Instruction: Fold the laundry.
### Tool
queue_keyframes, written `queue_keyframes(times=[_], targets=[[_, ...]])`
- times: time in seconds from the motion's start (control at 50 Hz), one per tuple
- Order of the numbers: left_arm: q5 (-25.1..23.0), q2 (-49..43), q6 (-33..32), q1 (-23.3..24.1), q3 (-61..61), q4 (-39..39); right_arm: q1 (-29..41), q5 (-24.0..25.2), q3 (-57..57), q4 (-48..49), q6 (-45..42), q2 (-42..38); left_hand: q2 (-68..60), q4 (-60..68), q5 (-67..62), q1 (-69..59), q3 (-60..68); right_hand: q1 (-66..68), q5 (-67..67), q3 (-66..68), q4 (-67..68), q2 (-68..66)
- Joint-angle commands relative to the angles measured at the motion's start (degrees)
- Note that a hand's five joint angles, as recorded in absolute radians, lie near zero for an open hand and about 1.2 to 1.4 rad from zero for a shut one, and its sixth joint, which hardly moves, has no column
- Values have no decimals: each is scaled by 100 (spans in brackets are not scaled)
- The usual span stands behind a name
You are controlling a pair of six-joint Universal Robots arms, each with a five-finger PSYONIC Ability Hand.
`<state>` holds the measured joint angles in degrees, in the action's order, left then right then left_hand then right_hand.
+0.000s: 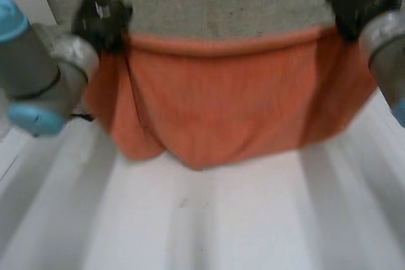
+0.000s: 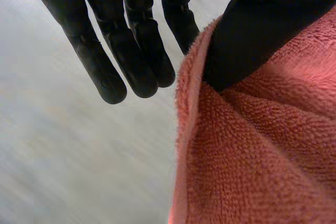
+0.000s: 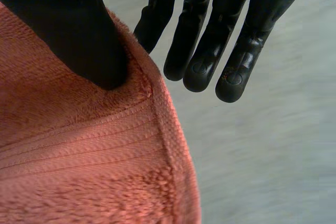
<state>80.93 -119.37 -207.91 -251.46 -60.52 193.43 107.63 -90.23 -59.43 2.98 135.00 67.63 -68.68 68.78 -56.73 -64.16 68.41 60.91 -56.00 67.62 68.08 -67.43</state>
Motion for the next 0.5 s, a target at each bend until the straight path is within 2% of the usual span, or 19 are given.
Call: queue_keyframes(times=[0.02, 0.12, 0.18, 0.32, 0.5], targets=[[493, -86, -171, -26, 1385, 1916, 30, -469, 889, 2442, 9, -215, -1132, 1122, -1327, -1584, 1159, 1909, -1400, 1238, 1192, -1257], [766, 159, -171, 35, 1079, 1857, 39, -443, 872, 2585, 9, -127, -1132, 1122, -1327, -1584, 1159, 1909, -1400, 1238, 1192, -1257], [766, 510, -171, 36, 192, 1681, 30, -381, 478, 2550, 62, -13, -1132, 1122, -1327, -1584, 1159, 1909, -1400, 1238, 1192, -1257], [714, 1258, -109, 18, -2128, 1689, -67, -21, -1209, 2375, 132, 172, -1132, 1122, -1327, -1584, 1159, 1909, -1400, 1238, 1192, -1257], [538, 996, -127, 88, -3782, 1759, -374, 243, -2986, 1522, 228, 75, -1132, 1122, -1327, -1584, 1159, 1909, -1400, 1238, 1192, -1257]])
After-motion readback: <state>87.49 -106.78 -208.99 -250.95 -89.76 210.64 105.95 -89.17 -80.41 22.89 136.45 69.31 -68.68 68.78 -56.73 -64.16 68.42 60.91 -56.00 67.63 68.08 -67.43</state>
